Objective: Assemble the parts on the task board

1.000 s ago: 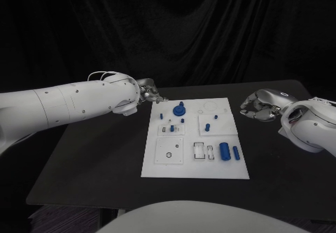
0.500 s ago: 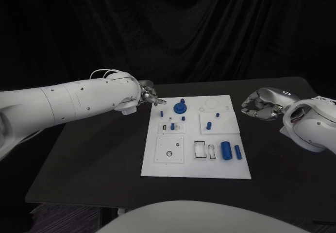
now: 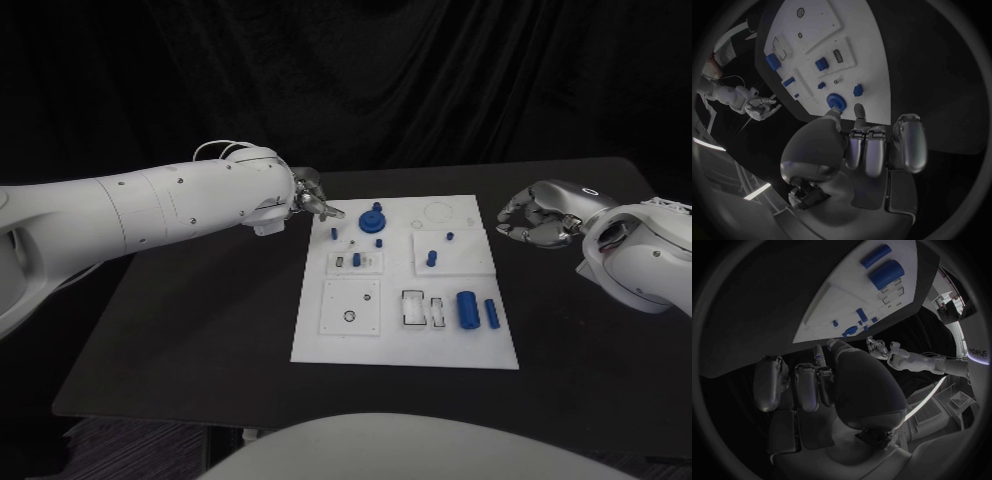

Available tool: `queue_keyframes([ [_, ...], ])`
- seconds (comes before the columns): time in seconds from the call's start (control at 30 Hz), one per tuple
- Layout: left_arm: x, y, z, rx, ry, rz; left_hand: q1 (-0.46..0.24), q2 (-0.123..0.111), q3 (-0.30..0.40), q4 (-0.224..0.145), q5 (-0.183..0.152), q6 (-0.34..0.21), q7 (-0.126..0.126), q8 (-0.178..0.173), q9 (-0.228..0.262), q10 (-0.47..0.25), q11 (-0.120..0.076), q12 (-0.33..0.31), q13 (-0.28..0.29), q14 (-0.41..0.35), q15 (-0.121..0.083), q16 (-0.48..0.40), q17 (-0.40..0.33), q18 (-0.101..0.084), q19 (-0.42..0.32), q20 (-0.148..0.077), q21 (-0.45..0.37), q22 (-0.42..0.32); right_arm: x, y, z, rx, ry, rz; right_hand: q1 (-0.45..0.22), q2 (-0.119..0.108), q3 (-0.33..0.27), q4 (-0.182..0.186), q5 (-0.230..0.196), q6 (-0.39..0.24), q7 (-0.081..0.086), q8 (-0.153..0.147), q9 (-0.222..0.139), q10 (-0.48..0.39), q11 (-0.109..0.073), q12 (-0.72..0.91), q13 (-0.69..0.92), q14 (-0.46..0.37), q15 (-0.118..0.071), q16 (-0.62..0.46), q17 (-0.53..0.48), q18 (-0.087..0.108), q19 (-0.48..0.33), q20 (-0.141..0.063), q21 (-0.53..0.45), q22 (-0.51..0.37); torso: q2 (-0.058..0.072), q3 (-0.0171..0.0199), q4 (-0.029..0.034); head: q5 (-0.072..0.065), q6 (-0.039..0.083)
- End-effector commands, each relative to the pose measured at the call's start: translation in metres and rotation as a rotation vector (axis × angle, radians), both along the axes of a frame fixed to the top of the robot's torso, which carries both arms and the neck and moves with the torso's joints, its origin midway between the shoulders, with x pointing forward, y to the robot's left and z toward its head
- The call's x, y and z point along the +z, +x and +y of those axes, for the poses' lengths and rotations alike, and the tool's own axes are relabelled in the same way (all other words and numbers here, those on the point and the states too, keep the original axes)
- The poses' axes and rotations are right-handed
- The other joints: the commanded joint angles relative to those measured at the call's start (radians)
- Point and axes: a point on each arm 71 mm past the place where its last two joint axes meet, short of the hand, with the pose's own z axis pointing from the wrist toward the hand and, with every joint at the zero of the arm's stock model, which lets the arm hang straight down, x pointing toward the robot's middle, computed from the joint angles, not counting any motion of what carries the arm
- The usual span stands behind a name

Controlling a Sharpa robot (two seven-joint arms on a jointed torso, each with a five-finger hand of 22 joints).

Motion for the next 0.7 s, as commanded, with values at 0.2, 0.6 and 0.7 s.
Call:
queue_keyframes([
  [0.2, -0.006, 0.000, -0.001, -0.001, -0.001, 0.024, 0.018, 0.006, -0.005, -0.007, 0.017, 0.006, 0.000, -0.012, -0.010, 0.104, 0.001, -0.004, 0.263, 0.104, 0.002, 0.003, 0.263, -0.018, 0.035, -0.001, -0.001, 0.186, 0.000, 0.000, 0.001, -0.004, -0.008, 0.008, 0.006, 0.000, 0.003, 0.004, 0.004, 0.006, -0.001, 0.004, 0.000, 0.021, -0.002, -0.004, 0.160, 0.048, -0.004, -0.005, 0.029, 0.006, 0.008, 0.003, -0.001, 0.183, 0.000, -0.0004, 0.0000, -0.001, 0.000],
  [0.6, -0.016, 0.001, -0.002, 0.011, -0.004, 0.022, 0.023, 0.009, -0.005, -0.010, 0.028, 0.003, 0.001, -0.020, -0.017, 0.104, 0.002, -0.004, 0.263, 0.104, 0.002, 0.003, 0.263, -0.018, 0.035, -0.001, -0.001, 0.186, 0.000, 0.001, 0.003, 0.004, -0.009, 0.012, 0.006, 0.000, 0.004, 0.005, 0.004, 0.004, -0.001, 0.003, 0.000, 0.018, -0.002, -0.006, 0.156, 0.048, -0.004, -0.005, 0.028, 0.006, 0.007, 0.003, -0.003, 0.182, 0.000, -0.0008, -0.0001, -0.004, 0.000],
  [0.7, -0.019, 0.001, -0.002, 0.013, -0.004, 0.025, 0.025, 0.010, -0.004, -0.011, 0.030, 0.003, 0.001, -0.022, -0.018, 0.104, 0.002, -0.004, 0.263, 0.104, 0.003, 0.003, 0.263, -0.018, 0.035, -0.001, -0.001, 0.186, 0.000, 0.001, 0.004, 0.004, -0.010, 0.013, 0.006, 0.000, 0.004, 0.005, 0.004, 0.003, -0.001, 0.002, -0.001, 0.017, -0.002, -0.007, 0.155, 0.048, -0.004, -0.006, 0.028, 0.007, 0.007, 0.003, -0.004, 0.182, 0.000, -0.0009, -0.0003, -0.004, 0.000],
])
